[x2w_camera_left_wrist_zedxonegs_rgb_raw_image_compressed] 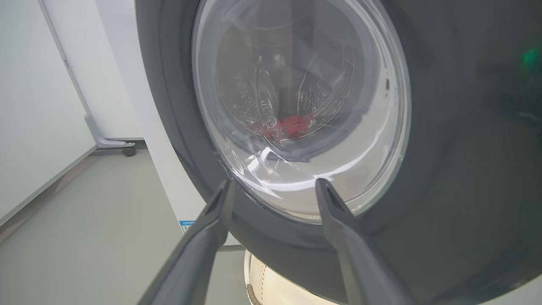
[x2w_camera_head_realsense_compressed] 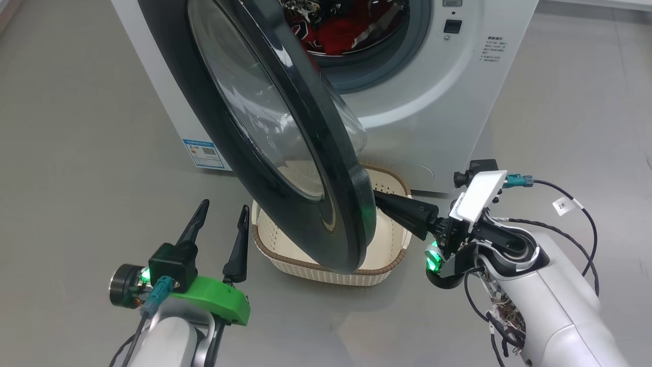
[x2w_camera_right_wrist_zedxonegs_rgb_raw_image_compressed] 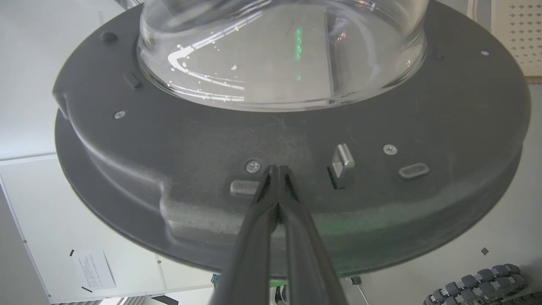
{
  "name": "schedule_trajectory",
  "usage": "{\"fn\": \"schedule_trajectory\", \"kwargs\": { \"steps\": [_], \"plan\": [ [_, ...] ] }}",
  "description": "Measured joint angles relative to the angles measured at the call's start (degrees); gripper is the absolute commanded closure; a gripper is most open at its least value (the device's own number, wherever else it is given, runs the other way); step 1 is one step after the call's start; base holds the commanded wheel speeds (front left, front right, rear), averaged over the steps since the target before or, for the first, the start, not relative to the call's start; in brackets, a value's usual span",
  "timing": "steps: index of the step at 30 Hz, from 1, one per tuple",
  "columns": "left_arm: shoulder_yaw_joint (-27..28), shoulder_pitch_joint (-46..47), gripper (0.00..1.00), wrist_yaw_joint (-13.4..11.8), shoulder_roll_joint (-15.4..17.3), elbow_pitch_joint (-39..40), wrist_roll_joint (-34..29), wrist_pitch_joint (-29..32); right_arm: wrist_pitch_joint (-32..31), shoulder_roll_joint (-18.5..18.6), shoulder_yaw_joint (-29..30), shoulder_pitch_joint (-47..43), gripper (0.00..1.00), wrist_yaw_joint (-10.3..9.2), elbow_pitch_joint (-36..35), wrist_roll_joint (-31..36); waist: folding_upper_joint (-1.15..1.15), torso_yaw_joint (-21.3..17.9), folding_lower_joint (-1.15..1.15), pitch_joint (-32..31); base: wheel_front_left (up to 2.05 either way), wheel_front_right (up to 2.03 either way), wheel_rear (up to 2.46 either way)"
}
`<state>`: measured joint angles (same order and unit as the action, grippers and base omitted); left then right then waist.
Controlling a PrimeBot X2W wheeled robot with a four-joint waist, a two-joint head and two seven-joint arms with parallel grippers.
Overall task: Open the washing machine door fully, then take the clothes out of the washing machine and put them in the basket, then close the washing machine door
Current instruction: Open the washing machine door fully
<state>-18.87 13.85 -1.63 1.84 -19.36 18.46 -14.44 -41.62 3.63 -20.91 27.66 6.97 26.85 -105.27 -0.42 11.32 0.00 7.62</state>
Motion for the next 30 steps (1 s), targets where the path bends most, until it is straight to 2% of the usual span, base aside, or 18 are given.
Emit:
{"fn": "schedule_trajectory", "kwargs": {
  "steps": [18, 23, 30],
  "plan": [
    [0.3, -1.1, 0.00, 0.0, 0.0, 0.4, 0.0, 0.0, 2.9, 0.0, -8.3, -1.5, 1.00, 0.00, -2.4, -3.3, 0.00, 0.7, 0.00, -1.0, 0.00, 0.00, 0.00],
    [0.5, -1.3, 0.00, 0.0, 0.0, 0.5, 0.0, 0.0, 5.0, 0.0, -7.9, -1.5, 1.00, 0.00, -2.8, -3.8, 0.00, 0.5, 0.00, -1.2, 0.00, 0.00, 0.00],
    [2.3, -1.6, 0.00, -0.2, 0.1, 0.8, 0.0, 0.0, 9.9, -0.1, -3.1, -2.0, 1.00, 0.00, -4.2, -4.1, 0.00, -0.5, 0.00, -1.3, 0.00, 0.00, 0.00]
  ]
}}
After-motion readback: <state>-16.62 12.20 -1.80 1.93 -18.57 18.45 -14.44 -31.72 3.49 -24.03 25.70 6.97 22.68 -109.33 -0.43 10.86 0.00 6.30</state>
